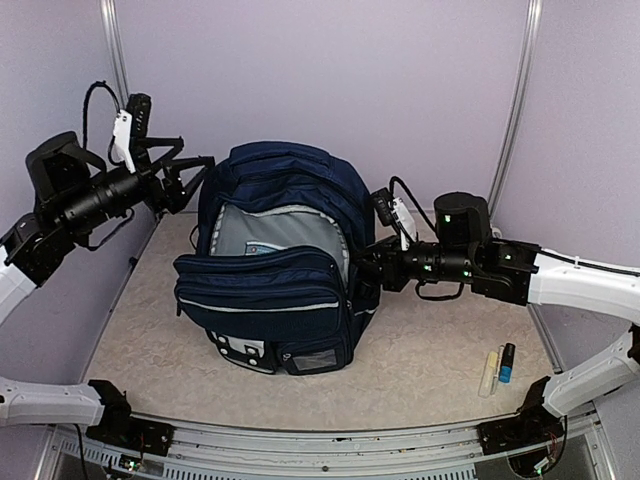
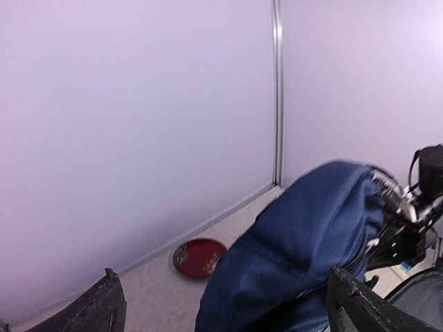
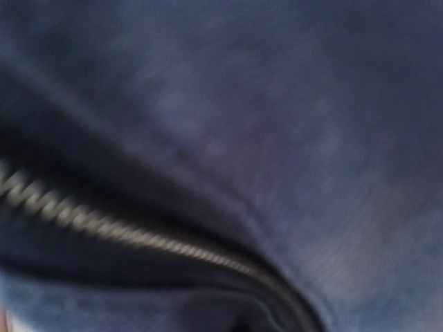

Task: Pack the student bag
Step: Open the lower front pocket of the student bag, then pick up the pen from the center of the board.

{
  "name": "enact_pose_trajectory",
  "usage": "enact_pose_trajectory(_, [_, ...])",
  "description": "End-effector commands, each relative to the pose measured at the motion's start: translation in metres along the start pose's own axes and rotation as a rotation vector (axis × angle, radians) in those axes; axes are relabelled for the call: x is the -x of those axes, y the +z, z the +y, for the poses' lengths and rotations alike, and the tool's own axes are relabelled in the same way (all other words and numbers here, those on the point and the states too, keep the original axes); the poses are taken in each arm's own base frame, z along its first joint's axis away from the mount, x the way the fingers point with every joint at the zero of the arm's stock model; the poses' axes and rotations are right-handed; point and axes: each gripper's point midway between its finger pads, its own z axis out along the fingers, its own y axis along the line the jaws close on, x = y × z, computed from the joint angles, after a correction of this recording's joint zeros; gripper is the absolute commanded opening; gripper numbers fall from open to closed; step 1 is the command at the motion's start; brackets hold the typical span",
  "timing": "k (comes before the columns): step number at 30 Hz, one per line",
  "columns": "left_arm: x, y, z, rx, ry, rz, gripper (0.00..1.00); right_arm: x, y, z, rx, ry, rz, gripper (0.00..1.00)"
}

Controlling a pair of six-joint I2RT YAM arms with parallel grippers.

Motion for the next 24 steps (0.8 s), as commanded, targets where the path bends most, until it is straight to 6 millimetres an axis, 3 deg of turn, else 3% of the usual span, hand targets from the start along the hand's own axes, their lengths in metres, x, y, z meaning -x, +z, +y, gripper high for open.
enact_pose_trajectory(1, [0.07, -0.034, -0.045, -0.253, 0.046, -0.189, 0.98, 0.014, -0.001, -0.012, -0.034, 0.028, -0.046, 0.0])
enact_pose_trajectory(4, [0.085, -0.049, -0.083, -0.5, 0.03, -0.231, 0.95, 0.016, 0.003, -0.017, -0.044, 0.045, -0.048, 0.0])
enact_pose_trajectory(6, [0.083, -0.051, -0.1, -0.603, 0.01, -0.21, 0.9, 0.017, 0.007, -0.019, -0.049, 0.047, -0.045, 0.0])
enact_pose_trajectory(9, [0.05, -0.038, -0.122, -0.626, 0.053, -0.089, 0.85, 0.018, 0.009, -0.021, -0.052, 0.048, -0.047, 0.0])
enact_pose_trajectory(13, [-0.005, -0.021, -0.16, -0.58, 0.201, 0.101, 0.91, 0.016, 0.01, -0.021, -0.052, 0.046, -0.04, 0.0])
enact_pose_trajectory(16, [-0.038, -0.002, -0.163, -0.519, 0.287, 0.237, 0.95, 0.014, 0.012, -0.021, -0.05, 0.038, -0.021, 0.0])
enact_pose_trajectory(21, [-0.086, 0.031, -0.15, -0.405, 0.379, 0.411, 0.95, 0.013, 0.011, -0.019, -0.032, 0.024, -0.009, 0.0])
enact_pose_trajectory(24, [-0.094, 0.035, -0.149, -0.401, 0.413, 0.411, 0.91, 0.014, 0.007, -0.012, -0.001, 0.002, -0.009, 0.0])
